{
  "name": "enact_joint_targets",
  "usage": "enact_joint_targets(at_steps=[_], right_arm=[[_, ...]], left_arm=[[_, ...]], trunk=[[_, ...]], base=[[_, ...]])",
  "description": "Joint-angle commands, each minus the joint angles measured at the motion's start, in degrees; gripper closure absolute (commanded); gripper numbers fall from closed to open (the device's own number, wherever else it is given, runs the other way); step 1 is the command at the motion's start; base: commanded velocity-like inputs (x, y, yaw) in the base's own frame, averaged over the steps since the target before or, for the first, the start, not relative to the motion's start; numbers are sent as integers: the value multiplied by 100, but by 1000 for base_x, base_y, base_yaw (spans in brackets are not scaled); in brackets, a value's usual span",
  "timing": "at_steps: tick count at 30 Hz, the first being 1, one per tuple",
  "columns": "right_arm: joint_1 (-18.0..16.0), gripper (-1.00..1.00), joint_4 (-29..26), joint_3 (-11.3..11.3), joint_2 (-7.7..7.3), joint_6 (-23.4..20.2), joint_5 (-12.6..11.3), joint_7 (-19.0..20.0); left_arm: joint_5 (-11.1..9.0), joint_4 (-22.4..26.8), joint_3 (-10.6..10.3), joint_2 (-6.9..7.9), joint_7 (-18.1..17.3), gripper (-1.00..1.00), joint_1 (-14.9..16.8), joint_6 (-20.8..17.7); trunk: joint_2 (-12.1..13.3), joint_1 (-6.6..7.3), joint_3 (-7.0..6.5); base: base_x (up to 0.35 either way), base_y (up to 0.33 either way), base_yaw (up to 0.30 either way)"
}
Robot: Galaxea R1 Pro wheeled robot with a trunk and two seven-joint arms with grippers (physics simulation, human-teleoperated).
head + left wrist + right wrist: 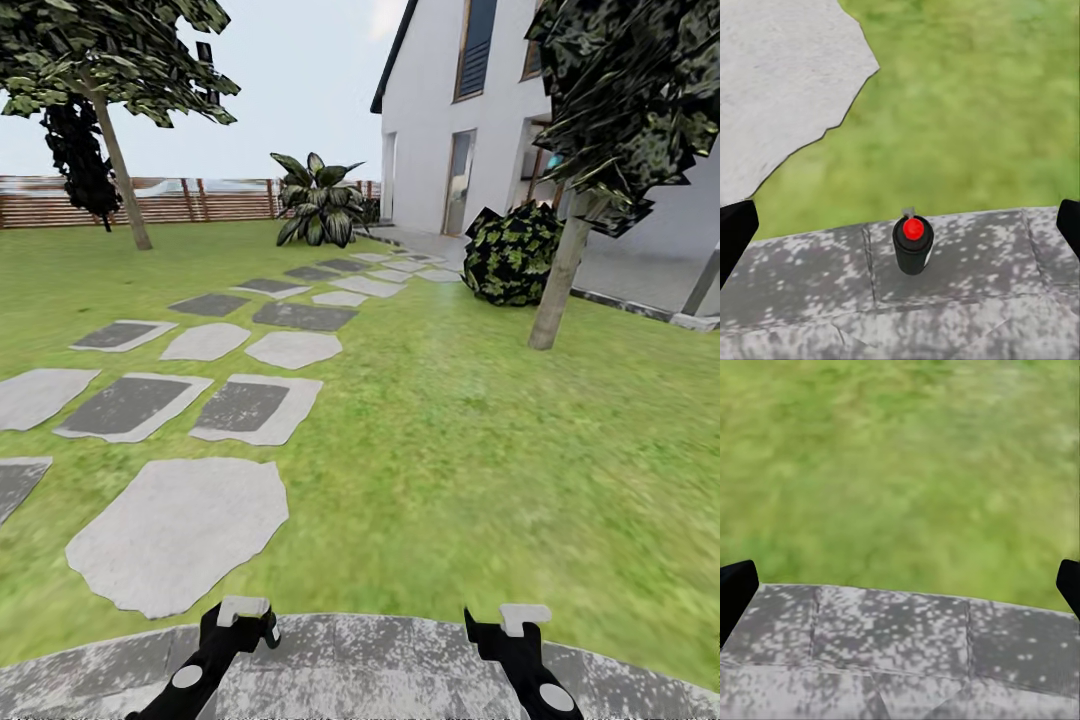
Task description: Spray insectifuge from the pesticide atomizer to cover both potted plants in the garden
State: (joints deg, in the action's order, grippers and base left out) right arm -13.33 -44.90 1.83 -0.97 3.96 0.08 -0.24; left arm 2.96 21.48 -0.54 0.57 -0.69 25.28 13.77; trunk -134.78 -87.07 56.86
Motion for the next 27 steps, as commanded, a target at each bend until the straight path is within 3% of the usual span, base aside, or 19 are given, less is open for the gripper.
enact_joint_targets(at_steps=[1, 21, 27], right_arm=[[-3, -100, 4, 2, 0, 17, 1, -3], [-3, -100, 3, 2, 0, 17, 1, 6], [-3, -100, 1, 2, 0, 17, 1, 6]], left_arm=[[27, -4, -2, 3, -2, -100, 3, 20], [28, -4, 2, 13, -2, -100, 3, 21], [29, -4, 2, 13, -2, -100, 3, 21]], trunk=[[-43, -21, 33], [-846, -461, 574], [-854, -476, 761]], base=[[0, 0, 0], [0, 0, 0], [0, 0, 0]])
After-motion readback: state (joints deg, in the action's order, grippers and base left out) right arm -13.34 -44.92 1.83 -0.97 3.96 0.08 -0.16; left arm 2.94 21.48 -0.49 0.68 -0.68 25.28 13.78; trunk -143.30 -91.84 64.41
